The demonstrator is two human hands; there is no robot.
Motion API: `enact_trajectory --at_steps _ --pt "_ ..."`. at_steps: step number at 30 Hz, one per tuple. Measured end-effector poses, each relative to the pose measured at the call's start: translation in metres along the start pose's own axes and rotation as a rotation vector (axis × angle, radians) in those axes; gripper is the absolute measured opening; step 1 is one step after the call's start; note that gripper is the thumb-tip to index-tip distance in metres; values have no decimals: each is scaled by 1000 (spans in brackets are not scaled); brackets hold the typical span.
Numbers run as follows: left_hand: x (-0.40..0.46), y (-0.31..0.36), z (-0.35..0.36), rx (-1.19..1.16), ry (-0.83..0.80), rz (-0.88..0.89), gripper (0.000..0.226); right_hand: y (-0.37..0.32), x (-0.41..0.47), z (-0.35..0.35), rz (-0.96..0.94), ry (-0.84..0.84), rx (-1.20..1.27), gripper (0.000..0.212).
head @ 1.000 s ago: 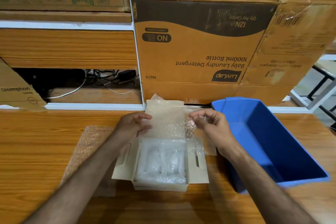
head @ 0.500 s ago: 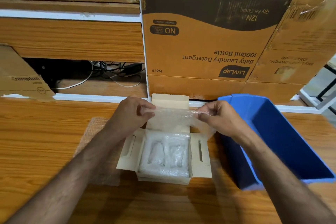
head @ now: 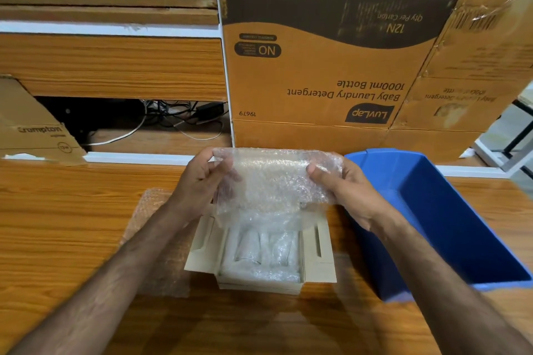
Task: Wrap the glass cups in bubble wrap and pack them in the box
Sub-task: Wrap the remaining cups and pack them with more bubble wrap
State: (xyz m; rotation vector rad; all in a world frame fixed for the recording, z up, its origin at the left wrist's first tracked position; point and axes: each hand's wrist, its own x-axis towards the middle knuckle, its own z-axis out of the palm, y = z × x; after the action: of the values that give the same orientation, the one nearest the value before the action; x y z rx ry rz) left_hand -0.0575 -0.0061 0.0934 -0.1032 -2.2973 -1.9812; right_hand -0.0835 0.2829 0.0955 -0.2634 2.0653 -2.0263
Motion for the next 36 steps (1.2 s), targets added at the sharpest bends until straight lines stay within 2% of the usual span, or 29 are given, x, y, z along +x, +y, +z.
enact_trajectory --at_steps 2,3,7,9,11,12,13,14,15,18,21,23,24,25,29,31,34,36 --pt "1 -1 -4 -39 -2 -25 22 2 -3 0 -7 -110 -32 41" --pt "2 -1 -6 -59 -15 -37 23 2 -4 0 -10 -139 -40 40" --pt "2 -2 -11 43 4 73 20 3 -3 0 -21 -50 8 10" --pt "-1 -2 -9 70 20 78 29 3 -2 0 -46 -10 -17 19" --pt "-3 -6 -11 -5 6 45 30 3 -3 1 -29 6 -14 22" --pt "-4 -9 -13 -93 -31 0 22 3 -4 0 -21 -6 -14 18" --pt "-5 -12 -16 -175 -78 -62 24 5 -5 -1 -10 -21 -25 14" --pt "-6 -17 -17 -235 -114 -128 39 6 -6 -2 6 -27 -42 11" --pt "-8 -22 -18 -281 -126 -194 47 7 -7 -2 17 -17 -58 19" --pt "-13 -34 -11 -277 -78 -298 39 15 -8 2 81 60 -87 43" --pt "-17 -42 6 -113 87 -304 29 31 -14 8 123 104 -90 50" --pt "-21 -52 14 26 178 -244 23 43 -19 13 153 152 -117 36" --pt "-23 -58 15 111 188 -211 22 48 -22 17 182 182 -128 23" --pt "-25 -63 15 201 177 -193 22 54 -24 21 229 208 -148 20" --pt "-31 -80 16 456 107 -265 18 79 -27 33 375 200 -269 67" --pt "-32 -83 18 572 98 -270 28 84 -30 39 338 198 -426 67" --pt "-36 -88 21 761 95 -149 38 89 -31 47 214 240 -576 59" --pt "-38 -93 25 878 85 -61 45 90 -33 53 148 228 -690 68"
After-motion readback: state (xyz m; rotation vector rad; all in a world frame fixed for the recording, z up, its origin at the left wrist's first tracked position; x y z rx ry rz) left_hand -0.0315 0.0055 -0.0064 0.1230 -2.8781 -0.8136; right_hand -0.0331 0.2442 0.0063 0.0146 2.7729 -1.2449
